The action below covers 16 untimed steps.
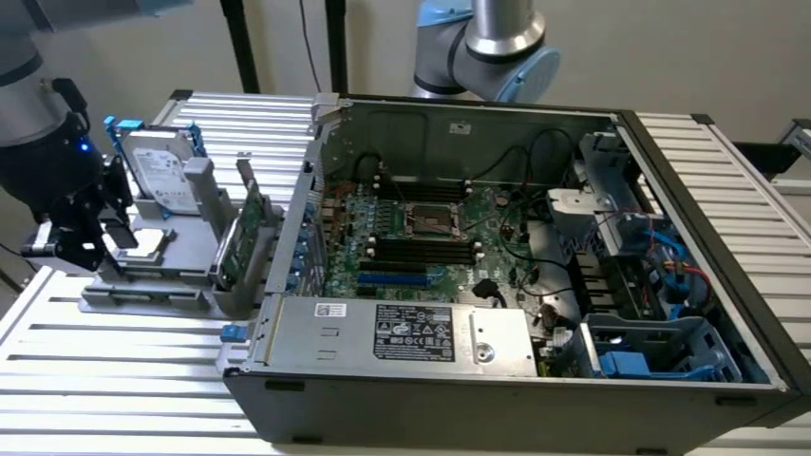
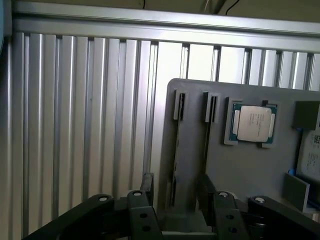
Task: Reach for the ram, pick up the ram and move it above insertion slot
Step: 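Pick up the ram and move it above insertion slot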
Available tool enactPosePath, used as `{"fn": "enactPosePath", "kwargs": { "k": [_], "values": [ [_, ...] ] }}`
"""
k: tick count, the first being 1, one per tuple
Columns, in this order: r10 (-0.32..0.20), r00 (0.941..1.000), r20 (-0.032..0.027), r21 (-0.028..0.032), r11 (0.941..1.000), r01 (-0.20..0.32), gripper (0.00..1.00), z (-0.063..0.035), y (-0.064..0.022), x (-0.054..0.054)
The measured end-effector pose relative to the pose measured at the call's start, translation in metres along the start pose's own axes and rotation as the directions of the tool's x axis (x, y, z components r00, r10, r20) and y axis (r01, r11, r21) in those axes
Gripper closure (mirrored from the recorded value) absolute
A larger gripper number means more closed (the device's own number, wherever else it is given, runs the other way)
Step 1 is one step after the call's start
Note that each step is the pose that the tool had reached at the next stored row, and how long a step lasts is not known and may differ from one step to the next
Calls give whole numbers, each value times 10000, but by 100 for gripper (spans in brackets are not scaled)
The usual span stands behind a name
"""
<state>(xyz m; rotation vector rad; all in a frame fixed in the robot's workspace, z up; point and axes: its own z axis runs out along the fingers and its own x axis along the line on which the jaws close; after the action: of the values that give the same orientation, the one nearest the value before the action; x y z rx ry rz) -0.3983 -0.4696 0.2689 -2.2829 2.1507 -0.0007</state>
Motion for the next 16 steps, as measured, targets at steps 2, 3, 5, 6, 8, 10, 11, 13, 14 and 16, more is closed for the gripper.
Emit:
{"fn": "enactPosePath", "kwargs": {
  "k": [2, 3, 5, 6, 8, 10, 11, 13, 14, 16],
  "values": [
    [0, 10000, -1, -2, 10000, 0, 52, 36, 0, 0],
    [0, 10000, -1, -1, 10000, 0, 52, 54, 0, 0],
    [1, 10000, 0, 0, 10000, -1, 52, 90, 1, 0],
    [2, 10000, 1, 1, 10000, -2, 52, 109, 0, 0],
    [11, 10000, 0, -1, 10000, -11, 52, 144, 1, 0],
    [41, 10000, 0, -1, 10000, -41, 52, 182, 1, 0],
    [65, 10000, -1, -1, 10000, -65, 52, 200, 1, 0],
    [128, 9999, -1, 0, 9999, -128, 52, 235, 1, 1],
    [157, 9999, 0, 1, 9999, -157, 52, 254, 1, 1],
    [195, 9998, -1, -1, 9998, -195, 52, 291, 1, 1]
  ]
}}
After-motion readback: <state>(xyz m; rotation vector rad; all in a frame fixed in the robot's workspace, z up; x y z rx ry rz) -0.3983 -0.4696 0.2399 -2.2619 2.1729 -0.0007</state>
